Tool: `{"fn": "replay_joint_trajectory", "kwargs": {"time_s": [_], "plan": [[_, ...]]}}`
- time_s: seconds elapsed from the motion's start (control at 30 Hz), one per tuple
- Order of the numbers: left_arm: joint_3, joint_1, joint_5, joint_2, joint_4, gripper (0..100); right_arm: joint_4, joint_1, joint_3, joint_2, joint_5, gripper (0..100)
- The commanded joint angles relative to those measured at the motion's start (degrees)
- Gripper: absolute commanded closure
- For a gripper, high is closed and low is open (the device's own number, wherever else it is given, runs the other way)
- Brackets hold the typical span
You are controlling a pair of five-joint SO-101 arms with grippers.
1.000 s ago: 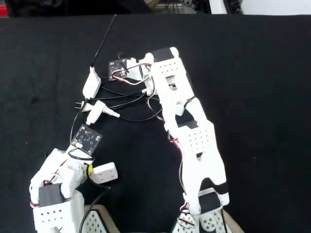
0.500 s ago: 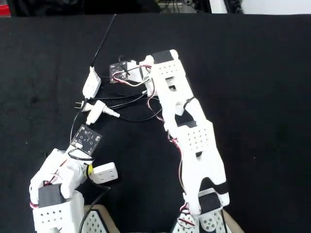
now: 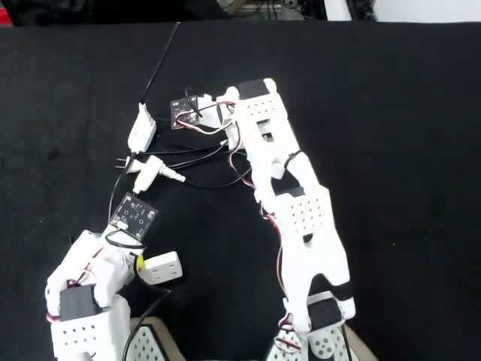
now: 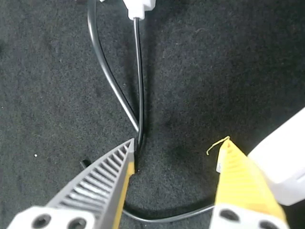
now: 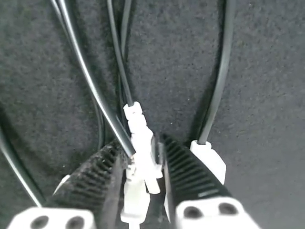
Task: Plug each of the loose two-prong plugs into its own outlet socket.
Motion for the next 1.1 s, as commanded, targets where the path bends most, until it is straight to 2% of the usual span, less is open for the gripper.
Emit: {"fn": "replay_joint_trajectory", "kwargs": {"time_s": [0.0, 0.1, 0.37, 0.5, 0.6, 0.73, 0.93, 1.07], "plan": [[-0.31, -0.13, -0.62, 0.00, 0.44, 72, 0.00, 2.29, -0.57, -0.57, 0.26, 98.0], [-0.31, -0.13, -0.62, 0.00, 0.44, 72, 3.34, 1.93, -2.77, -1.89, -0.53, 98.6], [-0.31, -0.13, -0.62, 0.00, 0.44, 72, 15.30, 1.05, -12.70, -8.84, -8.35, 98.6], [-0.31, -0.13, -0.62, 0.00, 0.44, 72, 22.77, -0.62, -17.98, -11.65, -13.71, 98.6], [-0.31, -0.13, -0.62, 0.00, 0.44, 72, 22.77, -1.23, -18.42, -14.73, -19.87, 98.7], [-0.31, -0.13, -0.62, 0.00, 0.44, 72, 22.77, -3.08, -10.33, -21.49, -24.97, 98.7], [-0.31, -0.13, -0.62, 0.00, 0.44, 72, 22.77, -7.91, 13.85, -37.23, -36.40, 98.7], [-0.31, -0.22, -0.62, 0.00, 0.44, 72, 21.63, -12.22, 30.64, -46.64, -39.30, 98.7]]}}
